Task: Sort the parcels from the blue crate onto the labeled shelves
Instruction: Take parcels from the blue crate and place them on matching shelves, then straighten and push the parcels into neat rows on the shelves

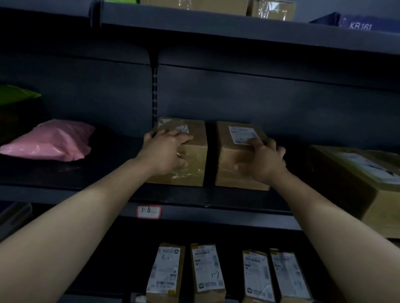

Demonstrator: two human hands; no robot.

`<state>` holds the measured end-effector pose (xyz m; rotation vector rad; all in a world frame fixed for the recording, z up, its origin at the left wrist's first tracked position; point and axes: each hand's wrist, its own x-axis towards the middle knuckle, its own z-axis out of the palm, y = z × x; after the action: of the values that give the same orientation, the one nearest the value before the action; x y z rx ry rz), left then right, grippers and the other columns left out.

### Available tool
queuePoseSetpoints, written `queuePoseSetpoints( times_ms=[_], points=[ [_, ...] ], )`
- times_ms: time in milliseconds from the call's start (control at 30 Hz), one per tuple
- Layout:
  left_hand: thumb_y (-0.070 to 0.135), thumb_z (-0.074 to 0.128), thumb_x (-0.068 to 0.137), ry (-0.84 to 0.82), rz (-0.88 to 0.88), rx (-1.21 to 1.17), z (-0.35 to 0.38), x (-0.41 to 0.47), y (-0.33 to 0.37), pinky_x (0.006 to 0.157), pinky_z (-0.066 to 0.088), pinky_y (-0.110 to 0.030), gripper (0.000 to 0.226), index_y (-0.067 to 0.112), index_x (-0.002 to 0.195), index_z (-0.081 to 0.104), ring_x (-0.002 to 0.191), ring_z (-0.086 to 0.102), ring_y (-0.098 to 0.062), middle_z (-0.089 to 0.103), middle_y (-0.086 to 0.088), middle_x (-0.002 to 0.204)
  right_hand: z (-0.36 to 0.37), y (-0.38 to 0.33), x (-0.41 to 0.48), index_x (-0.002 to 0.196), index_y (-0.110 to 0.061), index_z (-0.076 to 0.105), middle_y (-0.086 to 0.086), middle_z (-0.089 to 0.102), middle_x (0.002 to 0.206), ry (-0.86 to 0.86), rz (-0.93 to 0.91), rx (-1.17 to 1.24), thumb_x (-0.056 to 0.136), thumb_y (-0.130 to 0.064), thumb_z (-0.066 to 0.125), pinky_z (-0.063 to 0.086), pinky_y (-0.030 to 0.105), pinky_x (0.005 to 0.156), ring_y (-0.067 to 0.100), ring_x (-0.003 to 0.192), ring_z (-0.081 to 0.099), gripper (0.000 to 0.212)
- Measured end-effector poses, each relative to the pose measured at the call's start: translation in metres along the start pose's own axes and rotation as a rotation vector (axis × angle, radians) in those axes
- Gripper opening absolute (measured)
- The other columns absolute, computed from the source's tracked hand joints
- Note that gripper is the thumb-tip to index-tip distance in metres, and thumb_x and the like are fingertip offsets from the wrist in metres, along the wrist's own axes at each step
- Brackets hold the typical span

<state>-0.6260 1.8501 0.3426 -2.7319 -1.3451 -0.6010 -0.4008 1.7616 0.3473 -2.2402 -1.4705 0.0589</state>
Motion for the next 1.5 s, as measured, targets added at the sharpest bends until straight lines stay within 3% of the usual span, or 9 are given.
queuePoseSetpoints(
  times_ms=[733,933,1000,1100,1300,1400,1500],
  points=[
    [0.042,0.064,0.082,0.032,-0.015,0.069,0.017,0.040,-0.028,0.109,0.014,-0.043,0.071,0.039,0.144,0.030,0.141,0.021,-0.022,0.031,0.009,0.151,0.016,0.010,0.045,0.143,-0.039,0.029,0.006,0.018,0.152,0.004,-0.050,-0.011,0.076,-0.048,0.074,0.029,0.054,0.107,0.039,0.132,0.018,0.081],
    [0.038,0.061,0.085,0.043,0.006,0.092,0.012,0.032,-0.017,0.112,0.005,-0.043,0.073,0.037,0.147,0.022,0.139,0.018,-0.023,0.025,0.002,0.153,0.013,0.011,0.032,0.150,-0.038,0.005,0.011,0.008,0.156,0.027,-0.021,-0.049,0.080,-0.051,0.069,0.013,0.054,0.113,0.042,0.139,0.009,0.095],
    [0.034,0.061,0.085,0.100,0.052,0.040,0.013,0.027,-0.001,0.114,0.003,-0.045,0.074,0.033,0.148,0.022,0.139,0.017,-0.025,0.022,-0.003,0.154,0.005,0.011,0.023,0.151,-0.033,0.007,0.012,0.016,0.154,0.098,-0.031,-0.054,0.083,-0.045,0.068,0.015,0.053,0.113,0.039,0.139,0.014,0.092],
    [0.032,0.062,0.086,0.172,0.173,-0.065,0.010,0.023,0.039,0.111,0.010,-0.040,0.069,0.025,0.146,0.030,0.135,0.024,-0.026,0.027,-0.005,0.150,-0.011,0.015,0.005,0.148,-0.022,0.025,0.011,0.035,0.144,0.190,-0.097,-0.139,0.087,-0.026,0.064,0.024,0.047,0.111,0.034,0.132,0.028,0.072],
    [0.028,0.063,0.085,0.231,0.453,-0.265,0.005,0.022,0.149,0.107,0.020,-0.038,0.060,0.019,0.141,0.041,0.129,0.032,-0.026,0.037,-0.004,0.142,-0.067,0.060,-0.051,0.139,-0.015,0.043,0.012,0.049,0.136,0.364,-0.109,-0.273,0.087,-0.030,0.064,0.034,0.042,0.103,0.033,0.126,0.038,0.057],
    [0.031,0.063,0.085,0.199,0.578,-0.333,0.009,0.016,0.199,0.107,0.019,-0.036,0.061,0.022,0.141,0.040,0.132,0.027,-0.023,0.034,-0.002,0.144,-0.102,0.097,-0.076,0.135,-0.010,0.047,0.016,0.054,0.129,0.460,-0.041,-0.179,0.088,-0.026,0.063,0.040,0.043,0.096,0.034,0.120,0.042,0.051],
    [0.037,0.061,0.086,0.200,0.636,-0.349,0.013,0.013,0.237,0.106,0.014,-0.031,0.061,0.025,0.141,0.039,0.133,0.025,-0.019,0.035,0.001,0.143,-0.128,0.137,-0.091,0.139,-0.010,0.045,0.016,0.054,0.132,0.511,0.005,-0.130,0.090,-0.023,0.061,0.038,0.041,0.099,0.033,0.124,0.040,0.053]
  ],
)
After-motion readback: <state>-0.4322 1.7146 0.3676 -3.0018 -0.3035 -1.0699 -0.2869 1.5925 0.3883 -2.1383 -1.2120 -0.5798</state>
